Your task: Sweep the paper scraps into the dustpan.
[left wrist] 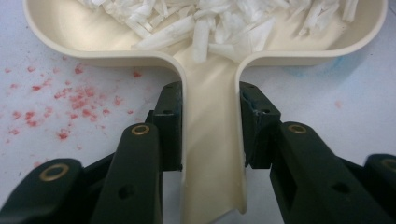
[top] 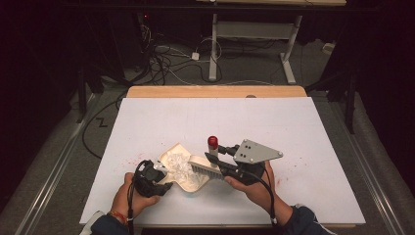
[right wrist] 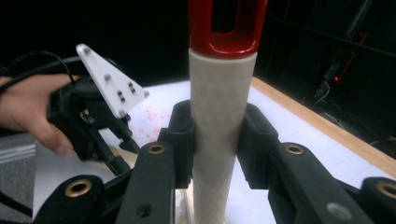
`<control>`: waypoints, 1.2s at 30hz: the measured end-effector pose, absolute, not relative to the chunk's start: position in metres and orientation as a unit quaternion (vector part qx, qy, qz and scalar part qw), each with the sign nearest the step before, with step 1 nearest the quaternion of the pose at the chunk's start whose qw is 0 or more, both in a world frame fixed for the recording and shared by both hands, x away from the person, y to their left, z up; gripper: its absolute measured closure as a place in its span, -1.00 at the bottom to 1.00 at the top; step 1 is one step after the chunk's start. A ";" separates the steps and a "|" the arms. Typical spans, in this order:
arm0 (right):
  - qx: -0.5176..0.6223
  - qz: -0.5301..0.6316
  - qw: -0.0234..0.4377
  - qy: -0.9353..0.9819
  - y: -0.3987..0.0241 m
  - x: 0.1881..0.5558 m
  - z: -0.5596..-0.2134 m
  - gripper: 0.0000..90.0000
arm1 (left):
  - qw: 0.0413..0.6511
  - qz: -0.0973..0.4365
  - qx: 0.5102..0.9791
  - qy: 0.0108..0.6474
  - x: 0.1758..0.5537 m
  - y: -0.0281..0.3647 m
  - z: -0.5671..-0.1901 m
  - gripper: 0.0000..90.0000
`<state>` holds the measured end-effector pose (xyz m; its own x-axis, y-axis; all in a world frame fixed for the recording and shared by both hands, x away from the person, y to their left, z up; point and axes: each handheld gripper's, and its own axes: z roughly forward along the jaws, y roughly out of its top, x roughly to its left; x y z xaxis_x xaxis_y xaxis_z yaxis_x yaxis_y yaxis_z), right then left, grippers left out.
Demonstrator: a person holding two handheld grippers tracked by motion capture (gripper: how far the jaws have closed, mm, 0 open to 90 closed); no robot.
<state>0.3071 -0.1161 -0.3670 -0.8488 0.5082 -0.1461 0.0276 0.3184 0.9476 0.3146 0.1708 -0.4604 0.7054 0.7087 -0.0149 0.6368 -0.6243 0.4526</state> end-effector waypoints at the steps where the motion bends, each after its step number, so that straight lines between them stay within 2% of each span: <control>1: 0.168 0.557 0.217 0.784 -0.115 0.306 -0.366 0.57 | 0.218 0.083 0.897 0.375 0.314 0.171 -0.460 0.41; 15: 0.204 0.582 0.240 0.750 -0.153 0.315 -0.347 0.56 | 0.221 0.080 0.896 0.376 0.314 0.174 -0.460 0.41; 26: 0.237 0.529 0.289 0.762 -0.162 0.333 -0.367 0.56 | 0.216 0.083 0.897 0.376 0.311 0.177 -0.460 0.41; 36: 0.207 0.529 0.254 0.783 -0.129 0.321 -0.378 0.56 | 0.213 0.084 0.899 0.374 0.311 0.179 -0.460 0.41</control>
